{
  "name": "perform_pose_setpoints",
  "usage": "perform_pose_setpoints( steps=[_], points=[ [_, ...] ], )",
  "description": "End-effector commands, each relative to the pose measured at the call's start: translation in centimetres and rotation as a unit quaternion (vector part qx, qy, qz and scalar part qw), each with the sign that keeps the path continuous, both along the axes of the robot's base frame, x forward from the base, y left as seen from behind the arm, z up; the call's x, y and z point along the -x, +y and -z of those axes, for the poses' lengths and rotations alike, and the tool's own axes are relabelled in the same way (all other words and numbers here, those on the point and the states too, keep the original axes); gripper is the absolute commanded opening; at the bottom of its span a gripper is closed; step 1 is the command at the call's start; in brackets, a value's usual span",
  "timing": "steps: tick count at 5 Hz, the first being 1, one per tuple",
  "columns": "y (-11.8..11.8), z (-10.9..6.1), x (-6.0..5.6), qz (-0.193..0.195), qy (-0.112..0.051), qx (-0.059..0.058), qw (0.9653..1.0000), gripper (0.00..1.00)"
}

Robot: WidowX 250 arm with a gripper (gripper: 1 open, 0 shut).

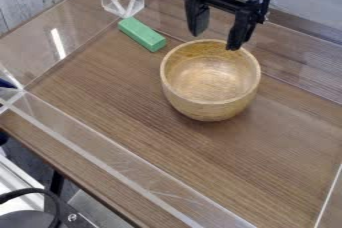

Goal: Put the green block in the brown bowl

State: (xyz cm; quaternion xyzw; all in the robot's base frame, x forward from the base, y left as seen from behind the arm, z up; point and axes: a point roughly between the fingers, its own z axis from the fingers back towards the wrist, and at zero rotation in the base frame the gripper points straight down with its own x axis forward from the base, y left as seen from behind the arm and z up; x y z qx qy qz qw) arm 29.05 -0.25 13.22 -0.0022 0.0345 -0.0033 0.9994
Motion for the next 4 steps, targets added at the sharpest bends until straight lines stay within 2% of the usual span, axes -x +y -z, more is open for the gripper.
perform_pose_setpoints(
  steps=[1, 2, 3, 4],
  points=[
    [1.2, 0.2, -0.2, -0.020, 0.001, 0.000, 0.9998, 1.00],
    [3.1, 0.2, -0.1, -0.060, -0.003, 0.001, 0.9982, 1.00],
    [6.1, -0.1, -0.2, -0.115, -0.012, 0.003, 0.9933, 1.00],
    [8.9, -0.1, -0.6, -0.163, -0.017, 0.004, 0.9865, 1.00]
  ],
)
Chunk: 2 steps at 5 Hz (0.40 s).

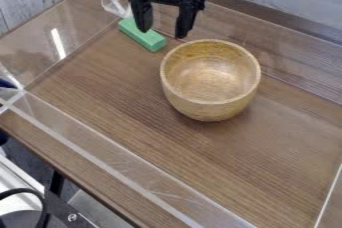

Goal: Put the green block in the brown bowl

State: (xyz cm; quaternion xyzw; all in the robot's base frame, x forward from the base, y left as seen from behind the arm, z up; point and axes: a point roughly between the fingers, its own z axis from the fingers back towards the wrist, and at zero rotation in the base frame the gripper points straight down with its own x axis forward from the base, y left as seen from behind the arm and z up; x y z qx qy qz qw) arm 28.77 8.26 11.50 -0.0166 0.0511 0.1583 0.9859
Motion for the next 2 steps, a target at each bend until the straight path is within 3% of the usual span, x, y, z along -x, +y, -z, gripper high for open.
perform_pose_setpoints(
  steps=[1, 2],
  points=[
    [1.7, -1.1, -1.7, -0.046, -0.035, -0.010, 0.9983, 1.00],
    [2.9, -0.3, -2.4, -0.093, -0.036, -0.005, 0.9950, 1.00]
  ],
)
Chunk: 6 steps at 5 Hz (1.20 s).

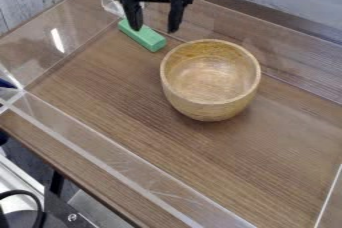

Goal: Put the green block in the brown bowl

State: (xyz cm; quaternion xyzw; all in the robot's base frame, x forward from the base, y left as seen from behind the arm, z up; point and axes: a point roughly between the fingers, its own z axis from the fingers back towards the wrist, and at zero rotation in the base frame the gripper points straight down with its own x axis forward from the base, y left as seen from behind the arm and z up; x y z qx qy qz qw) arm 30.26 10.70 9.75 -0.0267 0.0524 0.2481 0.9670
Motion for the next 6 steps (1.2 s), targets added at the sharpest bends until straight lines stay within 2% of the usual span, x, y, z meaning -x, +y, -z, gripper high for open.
perform_pose_setpoints(
  steps=[1, 3, 6],
  points=[
    [1.4, -1.3, -1.6, -0.042, -0.038, -0.012, 0.9983, 1.00],
    [2.7, 0.3, -2.9, -0.100, -0.035, -0.012, 0.9943, 1.00],
    [3.8, 2.4, -4.3, -0.148, -0.029, -0.016, 0.9884, 1.00]
  ],
)
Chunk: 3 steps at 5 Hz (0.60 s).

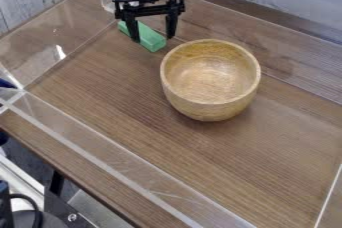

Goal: Put the green block in the brown bowl

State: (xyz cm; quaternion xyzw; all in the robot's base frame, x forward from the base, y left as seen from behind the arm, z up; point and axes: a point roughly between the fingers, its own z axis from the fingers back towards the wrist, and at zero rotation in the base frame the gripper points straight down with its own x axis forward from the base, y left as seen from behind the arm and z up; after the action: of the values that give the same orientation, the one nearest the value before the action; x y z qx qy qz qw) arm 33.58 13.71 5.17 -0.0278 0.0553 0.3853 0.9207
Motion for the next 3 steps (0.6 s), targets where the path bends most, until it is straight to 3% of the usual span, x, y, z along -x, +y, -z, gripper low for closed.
perform_pose_setpoints(
  steps=[1, 3],
  points=[
    [0.98, -1.71, -1.19, -0.010, -0.034, -0.018, 0.9992, 1.00],
    [1.08, -1.09, -1.54, -0.013, -0.031, -0.019, 0.9993, 1.00]
  ],
)
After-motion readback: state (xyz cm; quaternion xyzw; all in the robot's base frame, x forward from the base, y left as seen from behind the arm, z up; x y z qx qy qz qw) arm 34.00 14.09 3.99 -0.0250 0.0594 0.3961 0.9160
